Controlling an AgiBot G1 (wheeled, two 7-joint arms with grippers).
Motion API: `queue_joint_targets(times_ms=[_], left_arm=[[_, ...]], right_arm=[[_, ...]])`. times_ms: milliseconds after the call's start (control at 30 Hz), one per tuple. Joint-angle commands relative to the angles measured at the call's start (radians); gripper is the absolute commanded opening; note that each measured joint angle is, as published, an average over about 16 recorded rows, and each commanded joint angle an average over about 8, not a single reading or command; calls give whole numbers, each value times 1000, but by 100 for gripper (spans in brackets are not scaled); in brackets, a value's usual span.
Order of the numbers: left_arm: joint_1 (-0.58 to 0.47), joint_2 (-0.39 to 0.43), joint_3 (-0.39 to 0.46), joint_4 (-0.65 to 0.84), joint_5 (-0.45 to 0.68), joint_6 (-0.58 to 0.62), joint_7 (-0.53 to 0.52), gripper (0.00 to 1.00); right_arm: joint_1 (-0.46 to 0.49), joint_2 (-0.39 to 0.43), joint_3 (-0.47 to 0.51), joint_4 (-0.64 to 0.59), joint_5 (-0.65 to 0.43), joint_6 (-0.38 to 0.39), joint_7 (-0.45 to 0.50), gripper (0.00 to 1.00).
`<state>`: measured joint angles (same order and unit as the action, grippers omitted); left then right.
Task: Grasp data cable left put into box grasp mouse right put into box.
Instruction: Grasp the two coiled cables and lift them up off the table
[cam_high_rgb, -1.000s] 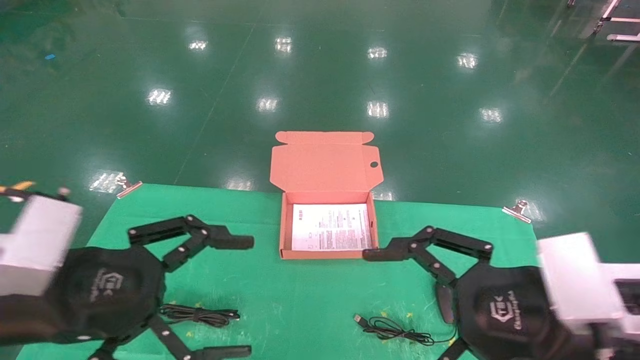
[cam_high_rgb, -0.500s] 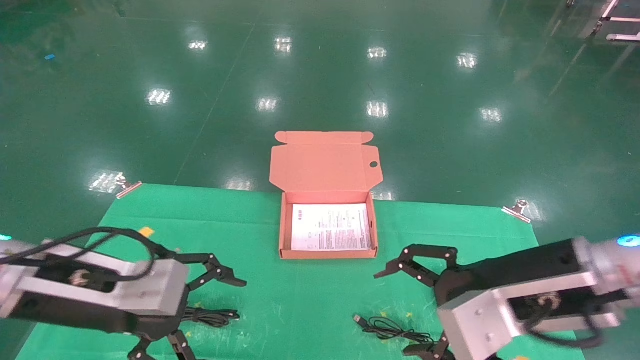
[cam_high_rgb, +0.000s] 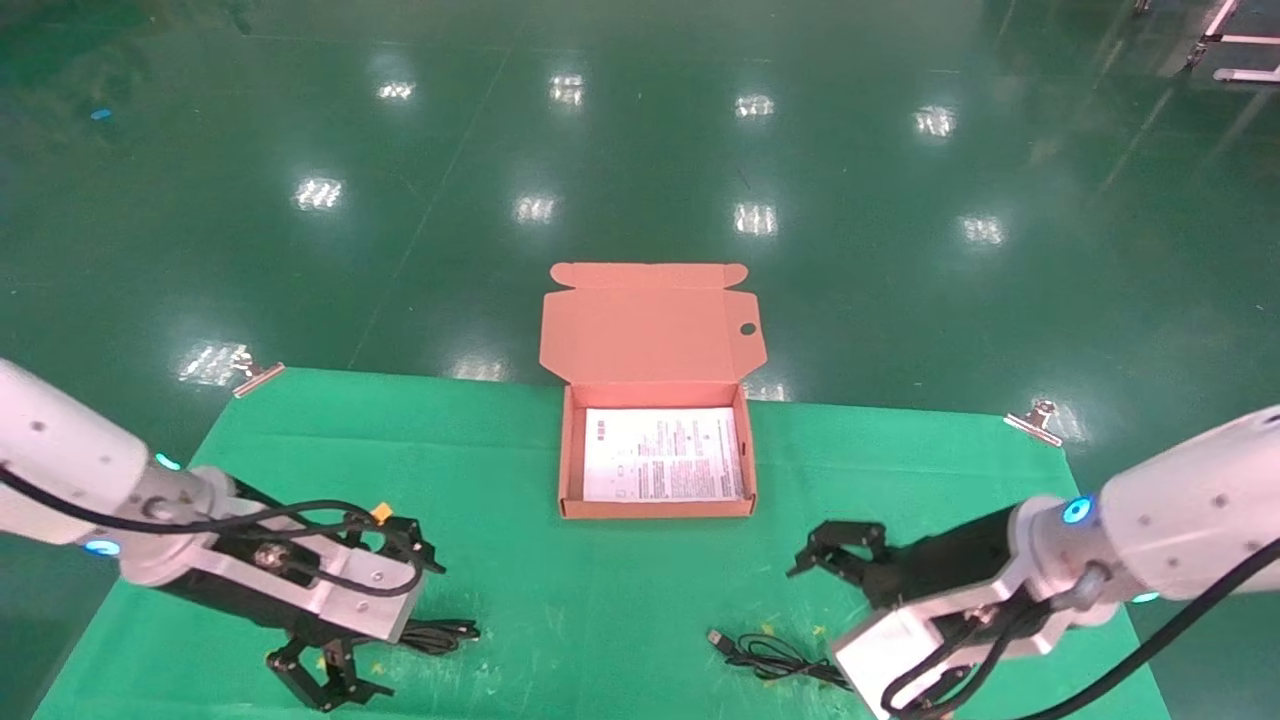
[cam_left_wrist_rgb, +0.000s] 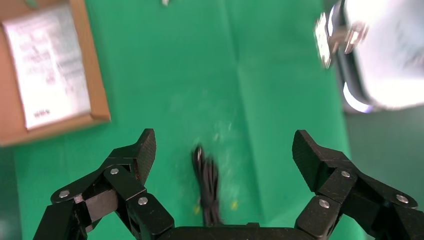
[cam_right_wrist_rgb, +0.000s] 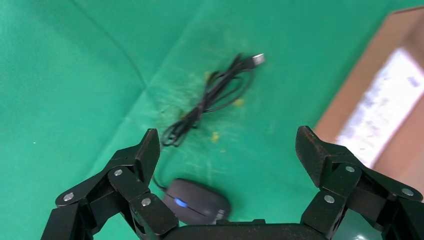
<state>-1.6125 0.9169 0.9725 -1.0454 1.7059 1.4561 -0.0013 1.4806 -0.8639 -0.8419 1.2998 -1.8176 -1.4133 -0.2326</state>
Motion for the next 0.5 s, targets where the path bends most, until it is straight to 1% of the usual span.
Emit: queue_joint_targets(times_ms=[33, 133, 233, 500], left_arm=[[8, 20, 21, 20, 53, -30, 3, 100], [23, 41, 34, 50, 97, -77, -6, 100], [42, 59, 36, 97, 115, -123, -18, 100], [76, 113, 31, 267, 131, -229, 2, 100]], right_arm=[[-22, -13, -19, -8, -43, 23, 4, 100], [-52, -25, -32, -43, -81, 62, 11, 100], [-75, -39, -35, -93, -97, 97, 25, 100], [-101, -98, -21, -273, -78, 163, 47, 100]])
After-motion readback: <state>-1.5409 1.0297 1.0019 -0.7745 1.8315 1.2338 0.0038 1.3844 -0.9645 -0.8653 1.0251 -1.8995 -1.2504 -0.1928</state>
